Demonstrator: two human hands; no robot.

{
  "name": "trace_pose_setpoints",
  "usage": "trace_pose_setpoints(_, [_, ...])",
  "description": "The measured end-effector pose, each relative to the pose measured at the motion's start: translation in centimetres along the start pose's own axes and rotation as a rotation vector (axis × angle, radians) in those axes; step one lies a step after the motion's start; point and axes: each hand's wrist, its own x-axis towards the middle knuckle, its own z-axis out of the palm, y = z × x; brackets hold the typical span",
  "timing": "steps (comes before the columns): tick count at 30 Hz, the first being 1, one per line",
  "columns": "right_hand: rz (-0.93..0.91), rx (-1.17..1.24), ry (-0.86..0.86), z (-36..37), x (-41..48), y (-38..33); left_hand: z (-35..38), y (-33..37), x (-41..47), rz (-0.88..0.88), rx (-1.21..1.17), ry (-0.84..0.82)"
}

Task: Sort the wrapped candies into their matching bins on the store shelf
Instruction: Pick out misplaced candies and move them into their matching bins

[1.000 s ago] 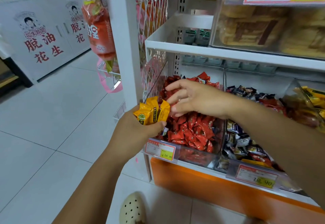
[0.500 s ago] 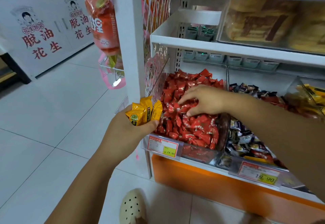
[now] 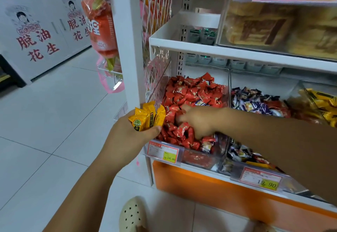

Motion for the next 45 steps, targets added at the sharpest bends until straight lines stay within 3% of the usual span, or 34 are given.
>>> trace_pose_setpoints(5, [0.105, 0.528, 0.239, -2.9, 0.6, 2.4, -0.1, 0.0, 0.3, -0.01, 0.008, -0.001])
trace_pose_setpoints(9, [0.072, 0.663, 0.191, -4.9, -0.3, 2.8, -0.2, -0.3, 0.4, -0.029, 0.028, -0.009])
trace_pose_setpoints(14, [0.061, 0.31, 0.128, -5.9, -3.0, 1.9, -0.3, -0.7, 0.6, -0.042, 0.031, -0.006])
trace_pose_setpoints(18, [0.065, 0.067, -0.38, -3.3, -2.8, -0.5, -0.3, -0.6, 0.6, -0.031, 0.031, -0.02])
trace_pose_setpoints(21, [0.083, -0.023, -0.503, -1.3, -1.4, -2.0, -0.3, -0.7, 0.5, -0.025, 0.024, -0.028])
trace_pose_setpoints(26, [0.07, -0.318, -0.503, 0.0, 0.0, -3.6, -0.2, -0.8, 0.6, -0.027, 0.032, -0.02])
trace_pose_setpoints(29, [0.0, -0.414, -0.285, 0.7, 0.1, -3.5, -0.2, -0.8, 0.5, -0.026, 0.026, -0.013])
trace_pose_setpoints(31, [-0.012, -0.306, -0.177, 0.8, 0.2, -3.1, -0.2, -0.7, 0.5, -0.019, 0.022, -0.021])
trace_pose_setpoints(37, [0.104, 0.331, -0.051, -2.8, -1.1, -0.2, -0.2, -0.4, 0.4, 0.008, -0.004, -0.044])
trace_pose_setpoints(40, [0.123, 0.448, 0.031, -4.4, -2.4, 1.5, -0.2, -0.4, 0.4, 0.015, 0.012, -0.038])
trace_pose_setpoints(43, [0.125, 0.612, -0.071, -5.8, -3.4, 2.4, 0.0, -0.1, 0.4, 0.014, 0.026, -0.04])
trace_pose_setpoints(45, [0.132, 0.589, -0.01, -5.8, -3.4, 2.4, 0.0, -0.1, 0.4, 0.02, 0.042, -0.041])
